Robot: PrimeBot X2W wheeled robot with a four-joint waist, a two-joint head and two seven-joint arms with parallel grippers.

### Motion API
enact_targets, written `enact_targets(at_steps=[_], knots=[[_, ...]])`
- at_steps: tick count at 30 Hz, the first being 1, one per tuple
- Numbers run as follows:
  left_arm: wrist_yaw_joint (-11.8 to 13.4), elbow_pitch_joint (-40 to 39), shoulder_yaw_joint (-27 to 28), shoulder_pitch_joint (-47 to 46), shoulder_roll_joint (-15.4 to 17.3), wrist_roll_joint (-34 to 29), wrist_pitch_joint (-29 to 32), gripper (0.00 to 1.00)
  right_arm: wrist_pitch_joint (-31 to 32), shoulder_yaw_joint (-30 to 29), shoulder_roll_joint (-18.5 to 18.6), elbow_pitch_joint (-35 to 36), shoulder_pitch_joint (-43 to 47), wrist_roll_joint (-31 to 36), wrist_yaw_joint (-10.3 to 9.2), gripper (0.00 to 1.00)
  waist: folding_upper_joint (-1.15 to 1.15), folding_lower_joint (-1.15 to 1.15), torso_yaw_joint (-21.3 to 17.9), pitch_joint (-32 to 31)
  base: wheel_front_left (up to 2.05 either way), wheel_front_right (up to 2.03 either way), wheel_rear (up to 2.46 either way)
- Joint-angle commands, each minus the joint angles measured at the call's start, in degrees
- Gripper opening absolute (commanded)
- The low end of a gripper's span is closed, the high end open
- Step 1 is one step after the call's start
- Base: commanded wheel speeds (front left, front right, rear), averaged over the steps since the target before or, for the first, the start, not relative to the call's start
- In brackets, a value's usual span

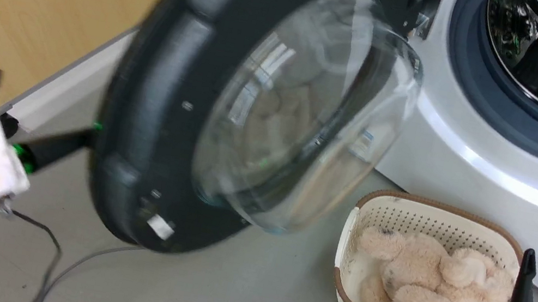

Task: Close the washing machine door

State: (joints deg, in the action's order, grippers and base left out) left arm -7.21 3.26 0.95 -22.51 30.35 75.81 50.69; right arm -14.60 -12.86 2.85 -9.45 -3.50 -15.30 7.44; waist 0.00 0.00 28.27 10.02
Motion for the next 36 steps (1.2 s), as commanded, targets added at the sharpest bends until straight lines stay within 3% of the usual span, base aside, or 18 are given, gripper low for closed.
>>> enact_targets(at_steps=[1,9,21,27,36], knots=[[-0.27,-2.48,-1.84,1.74,-0.42,1.27,0.25,0.0,-0.4,-0.15,0.03,-0.18,-0.31,-0.39,0.05,1.0,0.0,0.0,0.34,-0.61,0.0,0.0,0.0],[-0.27,-9.61,-9.0,4.75,-2.82,3.33,-1.19,0.0,-0.4,0.55,0.03,-0.18,-0.07,-0.39,0.05,1.0,0.0,0.0,-1.71,-1.74,0.0,0.0,0.0],[-0.27,-16.22,-19.96,3.11,-8.31,5.55,-4.08,0.0,-0.4,0.26,0.03,0.12,-0.48,-0.46,0.05,1.0,0.0,0.0,-10.44,-0.48,0.0,0.0,0.0],[-0.27,-15.34,-23.36,1.42,-10.82,5.13,-8.38,0.0,-0.4,0.62,0.03,0.07,-1.1,-0.9,0.05,1.0,0.0,0.0,-14.94,0.15,0.0,0.0,0.0],[-0.27,-9.19,-28.75,-0.91,-16.35,6.53,-19.78,0.0,-0.4,0.57,0.03,0.09,-1.99,-1.84,0.05,1.0,0.0,0.0,-24.05,1.33,0.0,0.0,0.0]])
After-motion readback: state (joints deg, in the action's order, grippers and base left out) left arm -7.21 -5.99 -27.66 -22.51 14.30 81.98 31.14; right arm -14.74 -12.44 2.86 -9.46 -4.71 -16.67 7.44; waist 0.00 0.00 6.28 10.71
